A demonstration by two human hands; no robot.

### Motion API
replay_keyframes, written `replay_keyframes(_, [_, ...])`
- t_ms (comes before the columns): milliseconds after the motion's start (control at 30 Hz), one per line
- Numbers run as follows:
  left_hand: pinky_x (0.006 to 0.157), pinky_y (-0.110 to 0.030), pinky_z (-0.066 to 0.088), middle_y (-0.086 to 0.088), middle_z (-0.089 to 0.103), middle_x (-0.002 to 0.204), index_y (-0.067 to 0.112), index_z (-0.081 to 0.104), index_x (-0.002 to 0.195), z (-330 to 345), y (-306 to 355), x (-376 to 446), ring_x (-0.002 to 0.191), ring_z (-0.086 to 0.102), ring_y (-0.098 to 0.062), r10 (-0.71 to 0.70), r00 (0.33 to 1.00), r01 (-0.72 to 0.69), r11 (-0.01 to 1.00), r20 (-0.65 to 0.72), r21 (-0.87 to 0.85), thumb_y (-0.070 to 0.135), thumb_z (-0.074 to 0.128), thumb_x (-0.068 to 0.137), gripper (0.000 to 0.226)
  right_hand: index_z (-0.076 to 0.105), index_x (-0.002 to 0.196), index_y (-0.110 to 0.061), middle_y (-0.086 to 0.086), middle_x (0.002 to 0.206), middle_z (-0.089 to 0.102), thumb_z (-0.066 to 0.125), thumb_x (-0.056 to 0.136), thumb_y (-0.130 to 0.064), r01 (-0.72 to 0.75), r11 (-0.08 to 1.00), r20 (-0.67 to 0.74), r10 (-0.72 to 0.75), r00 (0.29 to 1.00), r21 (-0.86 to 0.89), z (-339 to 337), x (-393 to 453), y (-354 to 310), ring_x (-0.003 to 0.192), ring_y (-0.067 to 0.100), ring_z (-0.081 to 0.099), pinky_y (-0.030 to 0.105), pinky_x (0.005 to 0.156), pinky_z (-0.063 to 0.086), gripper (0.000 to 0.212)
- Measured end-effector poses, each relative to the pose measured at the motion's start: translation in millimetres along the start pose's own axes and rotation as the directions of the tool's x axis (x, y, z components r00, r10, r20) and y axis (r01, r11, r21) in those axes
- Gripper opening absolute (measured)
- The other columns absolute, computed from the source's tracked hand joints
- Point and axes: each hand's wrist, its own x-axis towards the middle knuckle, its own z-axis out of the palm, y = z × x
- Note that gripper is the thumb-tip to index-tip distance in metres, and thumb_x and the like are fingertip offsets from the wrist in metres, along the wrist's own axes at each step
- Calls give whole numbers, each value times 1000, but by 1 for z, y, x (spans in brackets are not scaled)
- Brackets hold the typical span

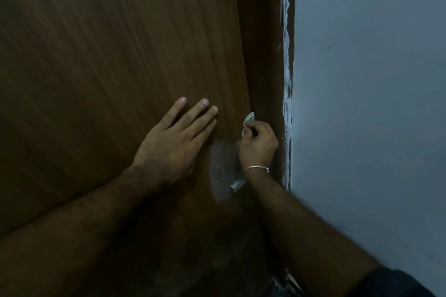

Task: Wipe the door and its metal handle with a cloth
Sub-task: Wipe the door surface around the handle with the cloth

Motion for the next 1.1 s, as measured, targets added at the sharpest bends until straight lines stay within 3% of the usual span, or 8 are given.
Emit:
replay_keyframes(100, [108,-53,-33,-8,-30,159,18,-11,155,-2,0,1,145,-32,-29,-2,1000,2,1000,1,-9,55,47,93,93,71,106,-6,6,113,65,59,90,1,6,1000,32,-5,999,-23,1,-9,4,101,12,60,-5,78,39,21])
replay_keyframes(267, [111,-52,-30,-8,-20,163,17,-1,157,-4,0,-1,148,-26,-28,-10,1000,10,1000,-22,2,52,48,93,89,72,103,-5,7,109,66,60,89,3,-8,1000,4,8,1000,27,0,-5,-1,96,11,59,27,89,54,20])
replay_keyframes(400, [108,-51,-33,-8,-20,164,16,-3,157,-5,0,-1,150,-23,-29,-6,1000,6,1000,5,7,53,47,93,90,71,105,-7,5,110,66,60,90,1,187,982,144,-187,972,18,-5,-22,-10,102,11,60,21,91,50,21])
replay_keyframes(533, [112,-51,-27,-9,-16,165,16,0,158,-6,-3,-1,151,-21,-29,23,1000,-23,1000,0,9,54,50,91,92,71,106,-4,7,111,66,59,90,1,52,998,41,-53,998,18,-5,-8,-15,103,14,61,26,93,52,21])
replay_keyframes(667, [116,-49,-20,-11,-12,166,10,0,157,-6,-2,-4,152,-17,-29,5,999,-4,1000,-35,13,48,49,95,88,70,106,-8,3,112,64,60,91,-2,268,963,264,-264,928,21,-8,-40,-17,104,10,59,22,92,51,19])
replay_keyframes(800, [118,-47,-15,-11,-7,167,11,5,157,-3,-3,-9,153,-12,-28,0,998,-2,999,-60,-37,43,47,98,79,71,104,-9,3,112,65,60,90,-1,53,998,116,-58,992,41,-2,-27,-20,104,12,60,32,92,54,19])
replay_keyframes(933, [119,-47,-15,-11,-7,167,11,7,156,2,-1,-17,153,-13,-29,-10,998,8,1000,-69,-28,44,52,93,85,72,101,-9,2,107,65,61,88,-1,275,960,271,-277,922,45,0,-70,-18,100,8,60,23,90,51,19])
replay_keyframes(1100, [120,-49,-11,-12,5,166,9,21,155,6,7,-25,153,-4,-29,-27,994,24,999,-110,-30,41,53,87,82,71,103,-13,-1,109,65,60,90,-4,140,988,153,-148,977,58,9,-56,-18,100,5,58,20,89,51,20])
